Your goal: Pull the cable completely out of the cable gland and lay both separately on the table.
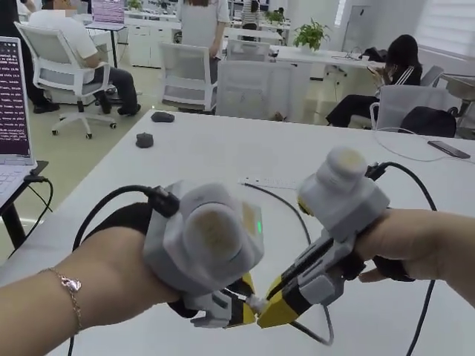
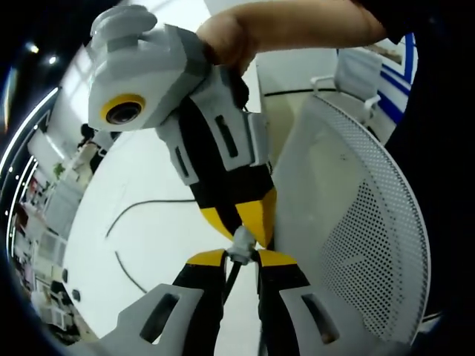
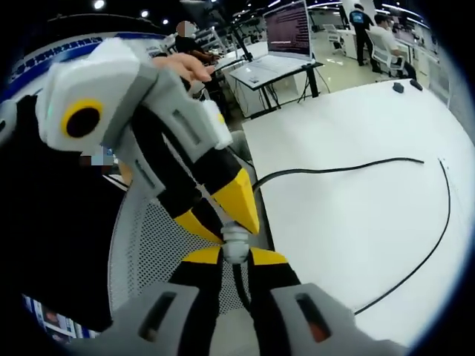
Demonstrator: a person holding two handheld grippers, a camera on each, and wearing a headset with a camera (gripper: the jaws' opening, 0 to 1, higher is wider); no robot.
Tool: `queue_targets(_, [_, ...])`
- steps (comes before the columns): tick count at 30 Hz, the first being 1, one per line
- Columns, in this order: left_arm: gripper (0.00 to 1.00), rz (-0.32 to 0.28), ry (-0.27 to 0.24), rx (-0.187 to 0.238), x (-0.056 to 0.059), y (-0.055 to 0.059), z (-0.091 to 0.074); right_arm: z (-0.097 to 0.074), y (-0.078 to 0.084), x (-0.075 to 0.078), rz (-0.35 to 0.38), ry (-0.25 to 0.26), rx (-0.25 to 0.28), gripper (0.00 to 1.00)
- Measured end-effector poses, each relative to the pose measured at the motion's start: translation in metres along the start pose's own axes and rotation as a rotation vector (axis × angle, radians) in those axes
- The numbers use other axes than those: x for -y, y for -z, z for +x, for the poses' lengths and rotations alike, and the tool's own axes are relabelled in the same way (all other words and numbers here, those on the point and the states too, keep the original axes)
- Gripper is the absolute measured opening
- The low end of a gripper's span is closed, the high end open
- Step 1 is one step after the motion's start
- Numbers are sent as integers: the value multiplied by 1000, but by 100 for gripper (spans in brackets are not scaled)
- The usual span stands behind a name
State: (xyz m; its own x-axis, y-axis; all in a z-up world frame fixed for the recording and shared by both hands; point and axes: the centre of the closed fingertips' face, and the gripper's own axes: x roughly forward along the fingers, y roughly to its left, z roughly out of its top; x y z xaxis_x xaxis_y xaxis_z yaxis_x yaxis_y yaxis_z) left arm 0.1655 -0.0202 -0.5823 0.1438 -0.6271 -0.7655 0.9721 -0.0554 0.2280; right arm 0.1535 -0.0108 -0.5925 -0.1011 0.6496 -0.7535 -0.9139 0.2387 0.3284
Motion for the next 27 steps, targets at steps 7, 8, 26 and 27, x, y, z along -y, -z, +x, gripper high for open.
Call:
queue_targets(7, [15,-130,89,-13,-1,9,4,8,-2,4,-94,134,-23,11])
queue_targets(8, [15,-150,103,-17,-2,11,5,9,-2,5,-115,156,-28,10])
queue_targets(26, [14,-272,150,33,-14,19,24,8,0,32,-433,480,-138,11])
queue_targets(27, [15,-259,129,37,-16,17,23,6,0,33,-397,461,-115,11])
